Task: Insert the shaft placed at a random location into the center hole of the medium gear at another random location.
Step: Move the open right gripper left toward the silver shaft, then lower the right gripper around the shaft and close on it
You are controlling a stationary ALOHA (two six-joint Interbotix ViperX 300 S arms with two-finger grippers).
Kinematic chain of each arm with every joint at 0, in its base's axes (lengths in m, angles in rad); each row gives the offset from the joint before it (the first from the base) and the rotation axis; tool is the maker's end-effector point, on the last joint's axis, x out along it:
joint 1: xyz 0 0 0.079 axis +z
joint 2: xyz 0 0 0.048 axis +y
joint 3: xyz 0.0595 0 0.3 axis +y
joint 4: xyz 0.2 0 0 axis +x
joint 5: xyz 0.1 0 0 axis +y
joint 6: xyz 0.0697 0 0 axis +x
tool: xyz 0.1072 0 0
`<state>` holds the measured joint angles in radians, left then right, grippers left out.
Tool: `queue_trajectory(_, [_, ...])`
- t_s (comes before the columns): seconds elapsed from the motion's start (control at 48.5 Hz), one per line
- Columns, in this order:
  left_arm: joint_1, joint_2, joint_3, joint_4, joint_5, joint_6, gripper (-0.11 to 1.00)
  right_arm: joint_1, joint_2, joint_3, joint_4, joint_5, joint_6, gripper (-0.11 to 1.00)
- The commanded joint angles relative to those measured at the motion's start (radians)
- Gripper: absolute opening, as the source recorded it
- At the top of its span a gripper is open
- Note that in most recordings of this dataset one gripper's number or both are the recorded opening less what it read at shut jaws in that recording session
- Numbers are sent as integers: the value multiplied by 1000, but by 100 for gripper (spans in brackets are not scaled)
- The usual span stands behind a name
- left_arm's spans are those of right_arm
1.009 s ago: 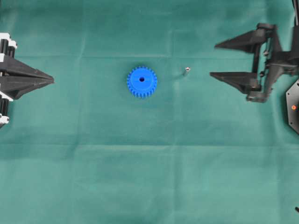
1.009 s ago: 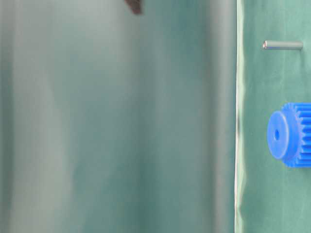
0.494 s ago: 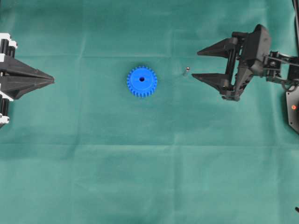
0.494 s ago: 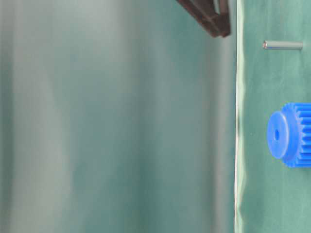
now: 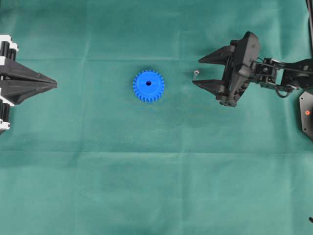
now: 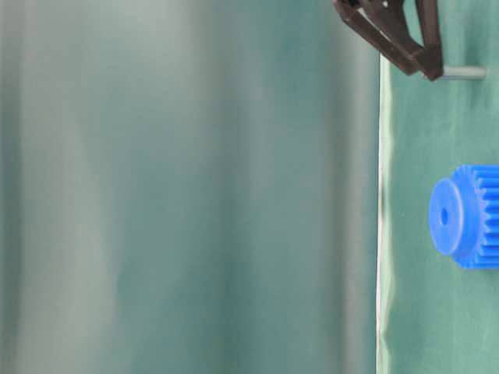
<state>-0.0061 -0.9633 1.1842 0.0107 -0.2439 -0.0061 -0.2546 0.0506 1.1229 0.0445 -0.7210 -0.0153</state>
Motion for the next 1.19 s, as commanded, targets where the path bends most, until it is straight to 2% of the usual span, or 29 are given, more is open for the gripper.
queue_trajectory(0.0, [-2, 8, -23, 3, -5, -2, 0, -6, 3, -21, 9, -15, -8, 80])
queue_trajectory(0.227, [-2, 9, -23, 3, -3, -2, 0, -6, 6, -21, 14, -11, -6, 75])
queue_trajectory(0.309, [-2, 9, -23, 3, 3, -2, 0, -6, 6, -21, 14, -11, -8, 68])
queue_trajectory(0.371, [-2, 8, -23, 3, 5, -3, 0, -6, 6, -23, 9, -9, -8, 55])
queue_trajectory(0.494, [-2, 8, -23, 3, 8, -3, 0, -6, 6, -20, 9, -8, -9, 21])
queue_trajectory(0.536, [-2, 9, -25, 3, 9, -3, 0, -6, 6, -20, 8, -8, -9, 14])
queue_trajectory(0.906, [-2, 9, -25, 3, 14, -6, 0, -5, -6, -31, 6, -2, 2, 14])
queue_trajectory(1.03, [-2, 9, -25, 3, 14, -5, 0, 6, -64, -44, 6, 57, 12, 14])
queue_trajectory(1.174, [-2, 9, -23, 3, 14, -6, 0, 18, -160, -77, 6, 183, 12, 14])
